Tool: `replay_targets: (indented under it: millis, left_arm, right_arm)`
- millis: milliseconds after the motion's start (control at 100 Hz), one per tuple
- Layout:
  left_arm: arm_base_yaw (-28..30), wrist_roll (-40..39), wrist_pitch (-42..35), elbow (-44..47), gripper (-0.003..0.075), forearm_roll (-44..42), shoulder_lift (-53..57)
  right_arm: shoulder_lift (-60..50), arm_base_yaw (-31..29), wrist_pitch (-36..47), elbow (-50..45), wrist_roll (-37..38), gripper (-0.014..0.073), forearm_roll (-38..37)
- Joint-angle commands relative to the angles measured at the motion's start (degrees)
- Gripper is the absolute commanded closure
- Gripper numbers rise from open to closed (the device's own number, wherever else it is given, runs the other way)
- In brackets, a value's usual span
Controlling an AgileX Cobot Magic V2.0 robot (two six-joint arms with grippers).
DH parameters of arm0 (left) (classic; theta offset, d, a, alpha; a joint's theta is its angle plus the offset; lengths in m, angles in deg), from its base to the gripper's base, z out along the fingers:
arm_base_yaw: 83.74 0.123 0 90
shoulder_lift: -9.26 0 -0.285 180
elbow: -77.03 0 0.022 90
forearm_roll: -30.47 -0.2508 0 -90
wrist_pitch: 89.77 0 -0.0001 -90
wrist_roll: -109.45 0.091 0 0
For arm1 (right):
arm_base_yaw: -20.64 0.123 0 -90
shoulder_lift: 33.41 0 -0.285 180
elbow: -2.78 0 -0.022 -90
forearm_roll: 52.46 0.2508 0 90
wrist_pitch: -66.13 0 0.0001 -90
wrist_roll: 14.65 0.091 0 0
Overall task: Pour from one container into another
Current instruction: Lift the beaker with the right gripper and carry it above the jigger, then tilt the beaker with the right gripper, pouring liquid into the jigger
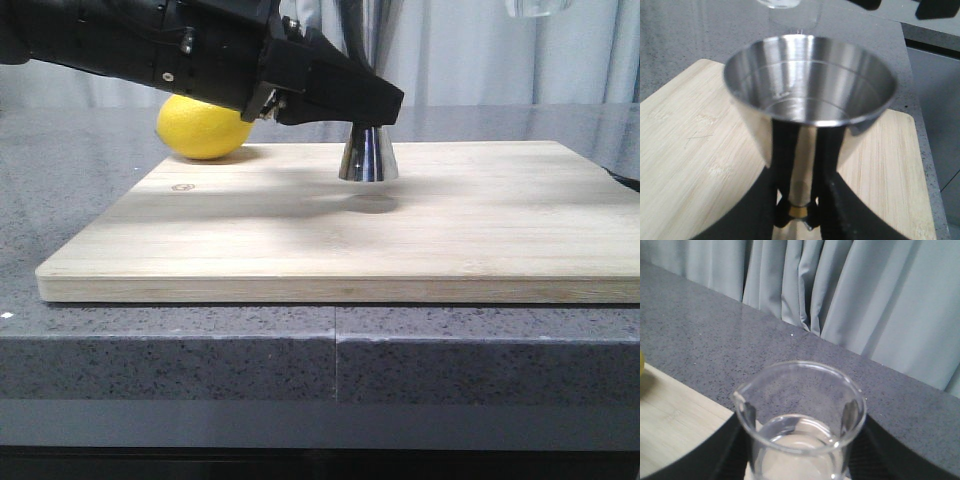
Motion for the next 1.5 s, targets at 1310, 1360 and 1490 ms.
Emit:
replay_targets:
  millis: [1310, 1360, 1490]
  left_arm:
    - [0.1, -0.4, 8.3, -1.8, 0.0734, 0.5, 3.3]
    - [0.1, -0.4, 8.3, -1.8, 0.0734, 0.5, 3.3]
    - [0.1, -0.4, 8.3, -1.8, 0.0734, 0.5, 3.3]
  right_arm:
    - [-2.9, 9.4, -6.2, 10.4, -0.4, 0.0352, -28.1]
    - [-2.9, 9.4, -6.2, 10.4, -0.4, 0.0352, -28.7]
    - [-2.9, 9.4, -6.1, 10.4, -0.4, 0.0352, -29.0]
